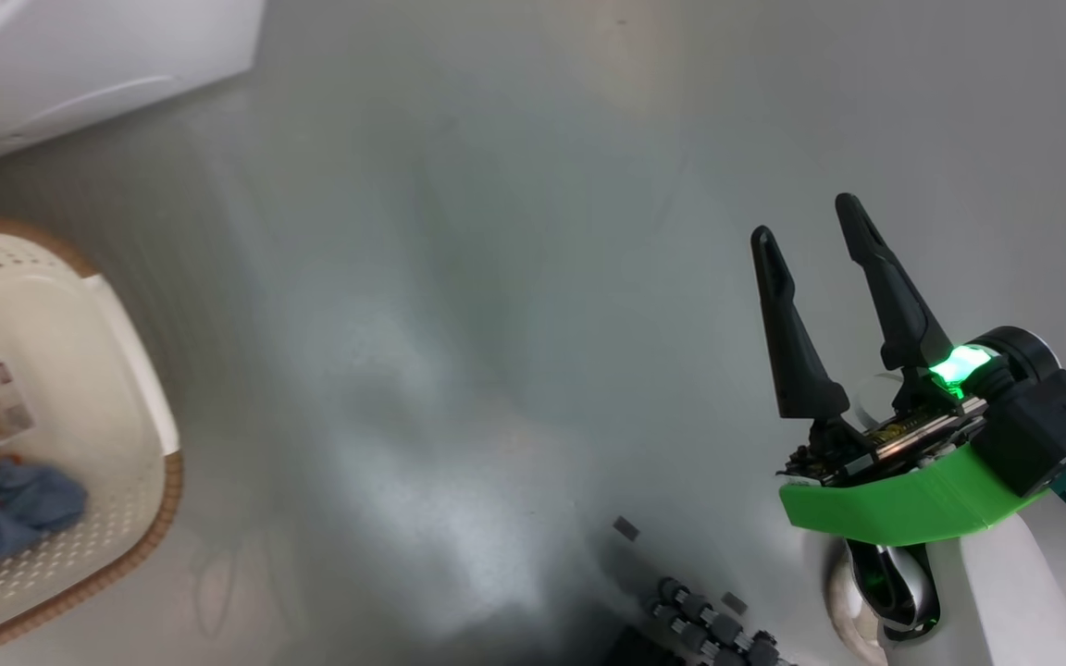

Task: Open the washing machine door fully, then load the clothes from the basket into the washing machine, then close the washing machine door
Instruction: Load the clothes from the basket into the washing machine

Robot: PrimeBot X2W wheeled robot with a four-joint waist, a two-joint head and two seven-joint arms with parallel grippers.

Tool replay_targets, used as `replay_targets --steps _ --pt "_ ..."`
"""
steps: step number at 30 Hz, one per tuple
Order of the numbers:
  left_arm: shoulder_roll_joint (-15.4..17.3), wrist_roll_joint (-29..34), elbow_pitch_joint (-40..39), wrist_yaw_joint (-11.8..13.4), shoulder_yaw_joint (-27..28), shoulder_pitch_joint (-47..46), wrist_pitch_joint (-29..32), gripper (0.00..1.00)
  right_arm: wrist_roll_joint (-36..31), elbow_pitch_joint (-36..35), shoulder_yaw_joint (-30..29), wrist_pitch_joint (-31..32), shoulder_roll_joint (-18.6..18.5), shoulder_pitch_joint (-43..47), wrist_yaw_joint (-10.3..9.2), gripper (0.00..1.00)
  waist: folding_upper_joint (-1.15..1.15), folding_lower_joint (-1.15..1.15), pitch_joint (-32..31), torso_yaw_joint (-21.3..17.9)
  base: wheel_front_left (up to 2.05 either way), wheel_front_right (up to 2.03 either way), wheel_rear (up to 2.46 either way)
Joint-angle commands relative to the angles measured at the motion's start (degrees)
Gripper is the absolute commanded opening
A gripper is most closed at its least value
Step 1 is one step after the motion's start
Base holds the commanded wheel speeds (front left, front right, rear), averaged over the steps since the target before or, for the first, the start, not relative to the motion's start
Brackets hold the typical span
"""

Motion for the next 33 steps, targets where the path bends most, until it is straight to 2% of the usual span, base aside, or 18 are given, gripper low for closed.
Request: replay_targets --steps 1,7,10,16,20,30,31,33 --pt "3.0 1.4 -1.1 2.0 1.4 -3.1 -3.3 0.00 0.4 -1.4 1.2 -0.3 -0.3 0.8 0.09 1.00 0.00 0.00 1.6 -1.8 0.00 0.00 0.00" --pt "4.0 6.9 -0.2 6.7 1.0 -7.8 -16.2 0.00 0.7 -1.4 1.4 -0.3 -0.3 1.2 0.09 1.00 0.00 0.00 1.8 -2.2 0.00 0.00 0.00" --pt "3.9 8.5 0.7 7.7 0.6 -9.0 -19.2 0.00 0.6 -1.4 1.5 -0.3 -0.3 1.2 0.09 1.00 0.00 0.00 2.0 -2.1 0.00 0.00 0.00" --pt "2.3 6.3 6.7 5.2 0.0 -6.8 -16.9 0.00 0.4 -1.8 1.0 -0.3 -0.3 1.3 0.09 1.00 0.00 0.00 2.2 -0.8 0.00 0.00 0.00" --pt "1.1 4.2 9.6 4.8 0.4 -5.2 -14.3 0.00 0.0 -1.9 0.7 -0.3 -0.3 1.2 0.09 1.00 0.00 0.00 2.1 0.3 0.00 0.00 0.00" --pt "-1.4 0.6 10.6 4.3 0.9 -0.8 -10.5 0.00 -0.9 -2.0 0.0 -0.3 -0.3 0.7 0.09 1.00 0.00 0.00 1.1 2.9 0.00 0.00 0.00" --pt "-1.5 0.2 10.6 4.3 1.0 -0.4 -10.1 0.26 -1.0 -2.0 -0.1 -0.3 -0.3 0.7 0.09 1.00 0.00 0.00 1.0 3.1 0.00 0.00 0.00" --pt "-1.7 -0.3 10.4 4.5 1.1 0.5 -10.0 1.00 -1.2 -1.8 -0.2 -0.3 -0.3 0.5 0.09 1.00 0.00 0.00 0.4 3.5 0.00 0.00 0.00"
